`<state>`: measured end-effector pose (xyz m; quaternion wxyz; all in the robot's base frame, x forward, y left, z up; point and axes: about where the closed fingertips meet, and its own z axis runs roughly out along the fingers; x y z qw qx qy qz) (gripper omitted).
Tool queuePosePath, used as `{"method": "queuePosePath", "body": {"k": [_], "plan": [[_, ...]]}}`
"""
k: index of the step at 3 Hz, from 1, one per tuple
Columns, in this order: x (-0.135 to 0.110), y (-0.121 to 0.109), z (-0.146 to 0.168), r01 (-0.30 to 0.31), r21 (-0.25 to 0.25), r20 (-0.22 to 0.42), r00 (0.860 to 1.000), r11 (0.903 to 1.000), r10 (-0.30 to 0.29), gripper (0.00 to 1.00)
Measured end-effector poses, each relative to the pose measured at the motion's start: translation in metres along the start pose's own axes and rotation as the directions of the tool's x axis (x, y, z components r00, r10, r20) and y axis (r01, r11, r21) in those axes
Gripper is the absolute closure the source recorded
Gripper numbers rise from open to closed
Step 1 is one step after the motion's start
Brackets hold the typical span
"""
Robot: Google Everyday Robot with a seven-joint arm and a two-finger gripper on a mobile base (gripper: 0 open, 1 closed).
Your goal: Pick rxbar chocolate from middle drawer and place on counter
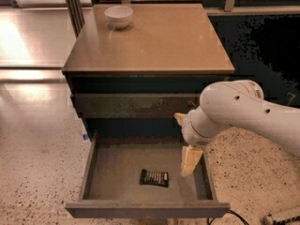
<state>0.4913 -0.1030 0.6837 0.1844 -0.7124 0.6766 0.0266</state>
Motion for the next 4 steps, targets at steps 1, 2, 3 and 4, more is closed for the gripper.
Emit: {"method": "queuePosePath", "body": {"k": [1, 2, 3, 4], "plan": [[-0.004, 0.024, 0.083, 0.048, -0.023, 0.050, 0.998, 0.9986, -0.046, 0.00], [-0.004, 0.024, 0.083, 0.048, -0.023, 0.050, 0.998, 0.9986, -0.046, 0.00], [0.003, 0.029, 0.105, 0.039, -0.033, 0.045, 0.998, 0.9987, -0.038, 0.00], [0.011, 0.031, 0.145, 0.035, -0.054, 0.041, 0.999, 0.9979, -0.033, 0.00]]}}
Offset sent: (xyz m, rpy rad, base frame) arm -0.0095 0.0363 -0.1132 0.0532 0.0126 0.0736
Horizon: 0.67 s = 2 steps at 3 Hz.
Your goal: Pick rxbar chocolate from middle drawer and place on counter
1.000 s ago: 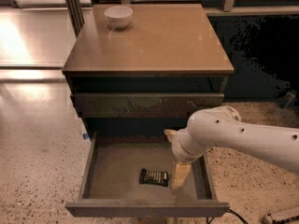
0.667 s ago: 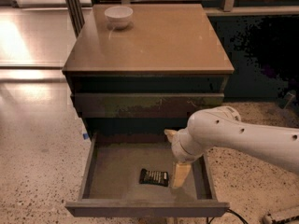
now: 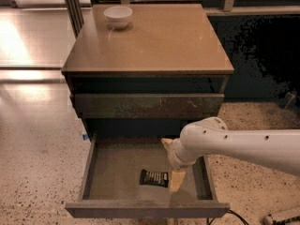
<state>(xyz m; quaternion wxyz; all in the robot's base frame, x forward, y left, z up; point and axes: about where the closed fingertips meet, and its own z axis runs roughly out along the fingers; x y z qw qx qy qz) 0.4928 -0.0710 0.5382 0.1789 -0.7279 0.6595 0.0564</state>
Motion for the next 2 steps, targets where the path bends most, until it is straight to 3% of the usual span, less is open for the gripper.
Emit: {"method": "queuePosePath", "body": {"k": [1, 2], "plan": [[0.0077, -0.0266, 0.0572, 0.018, -0.054, -0.011, 1.000, 0.9984, -0.019, 0.00], [0.0070, -0.0272, 0.0612, 0.024, -0.052, -0.006, 1.000, 0.9984, -0.025, 0.00]]}}
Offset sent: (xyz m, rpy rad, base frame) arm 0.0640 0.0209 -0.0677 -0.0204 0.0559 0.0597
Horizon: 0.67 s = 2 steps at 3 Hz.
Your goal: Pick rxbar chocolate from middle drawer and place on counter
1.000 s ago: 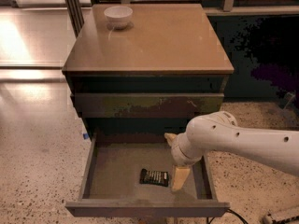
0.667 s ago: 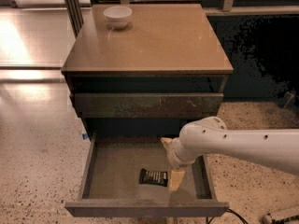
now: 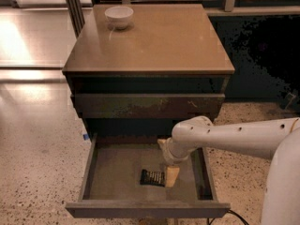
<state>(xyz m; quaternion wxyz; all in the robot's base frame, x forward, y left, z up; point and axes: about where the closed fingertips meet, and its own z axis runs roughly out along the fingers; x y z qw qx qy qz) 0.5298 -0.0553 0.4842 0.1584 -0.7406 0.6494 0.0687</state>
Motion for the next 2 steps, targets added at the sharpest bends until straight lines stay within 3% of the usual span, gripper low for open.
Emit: {"method": "queuePosePath", "body": {"k": [2], "plan": [[-0.005, -0.010, 0.027, 0.042, 0.002, 0.024, 0.999, 0.9991, -0.042, 0.00]]}}
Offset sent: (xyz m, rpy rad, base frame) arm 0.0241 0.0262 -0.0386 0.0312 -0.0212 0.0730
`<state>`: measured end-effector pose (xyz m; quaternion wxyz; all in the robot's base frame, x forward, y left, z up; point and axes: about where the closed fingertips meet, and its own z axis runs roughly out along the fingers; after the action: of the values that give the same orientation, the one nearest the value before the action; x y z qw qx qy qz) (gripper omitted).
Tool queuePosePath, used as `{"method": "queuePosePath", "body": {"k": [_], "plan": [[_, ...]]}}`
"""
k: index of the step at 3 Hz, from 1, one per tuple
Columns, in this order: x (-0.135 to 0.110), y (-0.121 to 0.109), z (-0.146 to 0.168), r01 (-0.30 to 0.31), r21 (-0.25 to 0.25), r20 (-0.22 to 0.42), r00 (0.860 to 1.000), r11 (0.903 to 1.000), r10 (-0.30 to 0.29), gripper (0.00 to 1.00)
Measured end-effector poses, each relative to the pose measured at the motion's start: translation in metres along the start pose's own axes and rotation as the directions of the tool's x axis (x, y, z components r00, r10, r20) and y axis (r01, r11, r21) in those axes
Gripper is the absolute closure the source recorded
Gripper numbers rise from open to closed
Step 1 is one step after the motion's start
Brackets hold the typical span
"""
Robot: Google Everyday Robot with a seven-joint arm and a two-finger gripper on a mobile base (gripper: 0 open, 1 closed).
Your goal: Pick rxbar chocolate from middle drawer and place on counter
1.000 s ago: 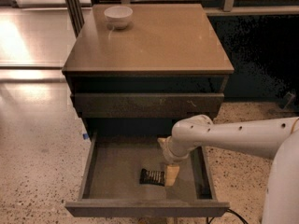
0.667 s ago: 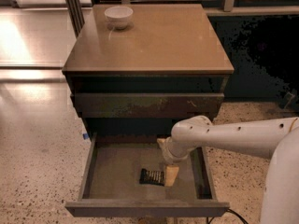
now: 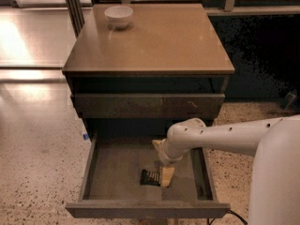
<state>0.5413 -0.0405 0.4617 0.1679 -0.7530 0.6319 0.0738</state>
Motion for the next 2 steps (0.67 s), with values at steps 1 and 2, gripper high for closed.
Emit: {"method": "queuePosePath", "body": {"k": [1, 2], "plan": [[-0.008, -0.003, 0.024, 0.038, -0.048, 0.016, 0.999, 0.9981, -0.037, 0.00], [-0.008, 0.020, 0.042, 0.027, -0.177, 0.021, 1.000, 0.9838, -0.024, 0.00]]}}
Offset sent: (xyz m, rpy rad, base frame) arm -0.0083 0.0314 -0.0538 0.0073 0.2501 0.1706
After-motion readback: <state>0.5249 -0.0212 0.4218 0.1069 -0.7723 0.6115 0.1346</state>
